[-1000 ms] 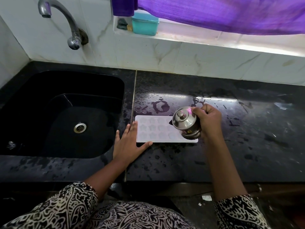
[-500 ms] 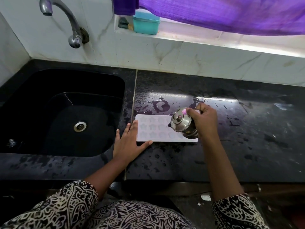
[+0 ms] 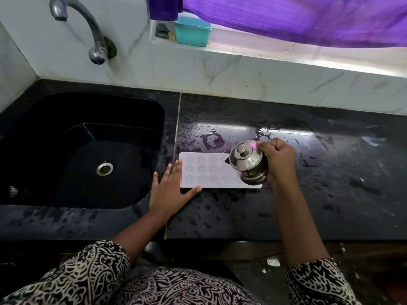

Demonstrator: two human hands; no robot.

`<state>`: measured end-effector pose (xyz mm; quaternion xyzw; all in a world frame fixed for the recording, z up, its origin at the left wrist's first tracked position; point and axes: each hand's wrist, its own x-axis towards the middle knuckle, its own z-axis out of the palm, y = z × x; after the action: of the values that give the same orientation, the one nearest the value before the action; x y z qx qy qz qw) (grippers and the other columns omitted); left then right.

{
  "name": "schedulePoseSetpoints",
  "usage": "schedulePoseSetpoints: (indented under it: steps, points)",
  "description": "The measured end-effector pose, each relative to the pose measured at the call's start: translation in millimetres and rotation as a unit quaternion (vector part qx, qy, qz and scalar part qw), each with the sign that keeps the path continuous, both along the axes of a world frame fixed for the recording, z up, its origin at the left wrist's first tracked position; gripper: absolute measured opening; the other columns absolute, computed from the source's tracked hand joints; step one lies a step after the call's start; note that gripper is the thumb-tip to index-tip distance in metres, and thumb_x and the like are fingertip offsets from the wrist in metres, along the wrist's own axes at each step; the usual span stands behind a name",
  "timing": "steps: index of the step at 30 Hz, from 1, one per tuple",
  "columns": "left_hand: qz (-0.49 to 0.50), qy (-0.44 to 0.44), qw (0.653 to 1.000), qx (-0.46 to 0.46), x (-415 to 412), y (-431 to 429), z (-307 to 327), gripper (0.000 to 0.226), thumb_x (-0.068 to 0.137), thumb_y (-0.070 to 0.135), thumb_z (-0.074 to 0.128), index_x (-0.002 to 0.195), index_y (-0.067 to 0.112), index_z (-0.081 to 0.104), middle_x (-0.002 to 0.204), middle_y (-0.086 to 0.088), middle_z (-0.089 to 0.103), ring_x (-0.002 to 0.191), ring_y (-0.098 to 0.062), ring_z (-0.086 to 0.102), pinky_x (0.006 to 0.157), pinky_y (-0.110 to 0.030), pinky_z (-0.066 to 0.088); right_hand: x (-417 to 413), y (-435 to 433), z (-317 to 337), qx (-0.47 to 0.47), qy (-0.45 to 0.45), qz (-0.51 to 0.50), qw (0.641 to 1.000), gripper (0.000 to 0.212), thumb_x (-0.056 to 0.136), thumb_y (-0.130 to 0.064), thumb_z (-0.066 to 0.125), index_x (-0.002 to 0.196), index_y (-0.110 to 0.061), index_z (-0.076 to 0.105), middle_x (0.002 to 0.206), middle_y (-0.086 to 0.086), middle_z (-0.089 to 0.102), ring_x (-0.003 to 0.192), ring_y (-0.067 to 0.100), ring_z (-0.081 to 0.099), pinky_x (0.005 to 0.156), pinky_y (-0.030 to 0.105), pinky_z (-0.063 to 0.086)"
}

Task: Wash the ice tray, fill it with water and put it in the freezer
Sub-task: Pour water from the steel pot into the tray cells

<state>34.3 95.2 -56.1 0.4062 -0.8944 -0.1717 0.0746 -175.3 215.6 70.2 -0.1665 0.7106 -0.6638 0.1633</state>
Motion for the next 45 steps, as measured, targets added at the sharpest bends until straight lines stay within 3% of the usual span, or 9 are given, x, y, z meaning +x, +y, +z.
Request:
schedulePoseSetpoints:
  steps: [6,12,18,36,45]
  points:
    - [0.0,0.001,1.0,0.003,-0.1,0.3,1.3,0.106,0.075,0.086,0.021,0.156,0.021,0.0,0.163,0.005,0.012,0.15,-0.012,0.004,0.119,-0.048,0.0,-2.9,5.7,0.7,-0.008,-0.005,-0.014,1.0,0.037,0.077,-0.004,0.066,0.057,-0.017,0.038,0.041,-0.014,0.042,0.042,0.002,0.04,0.049,0.019,0.037]
    - [-0.002,0.01,1.0,0.005,0.2,0.3,0.0,0.106,0.076,0.086,0.024,0.156,0.021,0.002,0.162,0.005,0.014,0.15,-0.012,0.004,0.119,-0.048,0.001,-2.2,11.8,1.7,0.04,0.077,-0.012,0.996,0.036,0.077,-0.006,0.067,0.059,-0.017,0.038,0.058,0.002,0.041,0.054,0.012,0.037,0.046,0.017,0.035]
    - [-0.002,0.012,1.0,0.002,-0.1,0.2,-0.8,0.105,0.076,0.085,0.026,0.156,0.021,0.003,0.162,0.005,0.014,0.15,-0.013,0.005,0.119,-0.049,0.002,-2.3,14.2,2.9,0.074,0.12,-0.011,0.99,0.036,0.078,-0.008,0.069,0.058,-0.017,0.041,0.056,-0.001,0.041,0.053,0.011,0.038,0.049,0.02,0.035]
    - [0.001,0.015,1.0,-0.007,-0.9,0.1,-1.9,0.104,0.077,0.085,0.028,0.156,0.021,0.005,0.162,0.004,0.016,0.15,-0.013,0.007,0.119,-0.049,0.003,-8.8,18.0,2.9,0.107,0.155,-0.011,0.982,0.023,0.077,-0.01,0.069,0.065,-0.007,0.05,0.06,0.006,0.046,0.06,0.018,0.045,0.056,0.027,0.04]
    - [0.002,0.006,1.0,-0.004,-1.1,-1.0,-4.6,0.107,0.074,0.089,0.024,0.156,0.022,0.004,0.162,0.005,0.016,0.15,-0.012,0.007,0.119,-0.048,0.003,-13.7,17.8,1.6,0.11,0.164,0.001,0.98,0.032,0.077,-0.012,0.069,0.058,-0.014,0.044,0.059,0.002,0.046,0.059,0.017,0.046,0.056,0.028,0.041]
